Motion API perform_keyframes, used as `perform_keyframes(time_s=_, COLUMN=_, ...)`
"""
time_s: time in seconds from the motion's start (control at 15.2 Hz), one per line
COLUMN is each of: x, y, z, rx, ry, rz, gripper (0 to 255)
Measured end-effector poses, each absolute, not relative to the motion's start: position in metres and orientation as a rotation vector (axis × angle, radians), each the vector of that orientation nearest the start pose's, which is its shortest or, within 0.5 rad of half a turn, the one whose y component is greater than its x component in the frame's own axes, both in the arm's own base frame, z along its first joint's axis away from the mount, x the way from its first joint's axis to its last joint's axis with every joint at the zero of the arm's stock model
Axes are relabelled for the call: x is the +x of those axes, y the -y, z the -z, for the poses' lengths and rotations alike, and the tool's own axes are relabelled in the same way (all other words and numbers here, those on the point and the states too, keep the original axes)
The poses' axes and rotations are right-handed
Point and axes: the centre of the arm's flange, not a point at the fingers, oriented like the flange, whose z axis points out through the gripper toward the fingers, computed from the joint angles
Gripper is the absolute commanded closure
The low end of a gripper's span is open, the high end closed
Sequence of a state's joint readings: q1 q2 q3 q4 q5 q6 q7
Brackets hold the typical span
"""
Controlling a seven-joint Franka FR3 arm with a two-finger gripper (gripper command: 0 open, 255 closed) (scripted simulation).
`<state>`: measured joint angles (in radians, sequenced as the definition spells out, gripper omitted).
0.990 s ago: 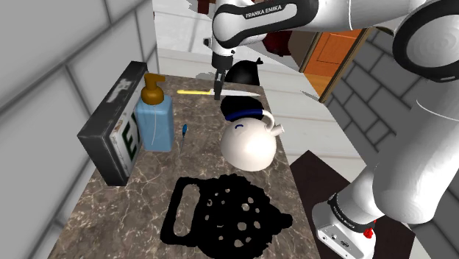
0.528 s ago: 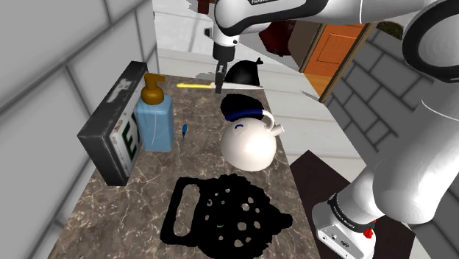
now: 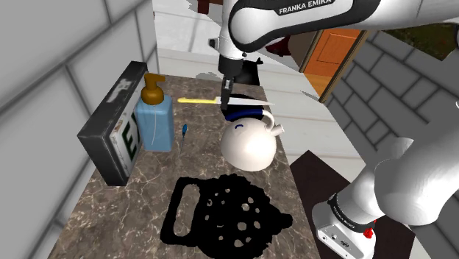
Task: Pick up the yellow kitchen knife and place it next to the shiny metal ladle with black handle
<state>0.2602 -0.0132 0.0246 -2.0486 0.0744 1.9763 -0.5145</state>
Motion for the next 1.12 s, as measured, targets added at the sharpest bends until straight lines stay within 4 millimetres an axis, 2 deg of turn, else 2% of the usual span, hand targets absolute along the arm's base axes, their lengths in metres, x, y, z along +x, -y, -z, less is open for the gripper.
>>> perform_keyframes(time_s=0.4, x=0.45, y=-0.199, z=-0.445, rx=-2.845, ry=1.147, rz=-0.06, gripper=255)
perform_keyframes(time_s=0.59, x=0.423, y=-0.213, z=-0.457, rx=-2.845, ry=1.139, rz=0.048, gripper=255)
perform_keyframes(time_s=1.06, x=0.349, y=-0.268, z=-0.466, rx=-2.807, ry=1.12, rz=0.265, gripper=255)
perform_keyframes(time_s=1.12, x=0.341, y=-0.266, z=-0.464, rx=-2.798, ry=1.116, rz=0.287, gripper=255)
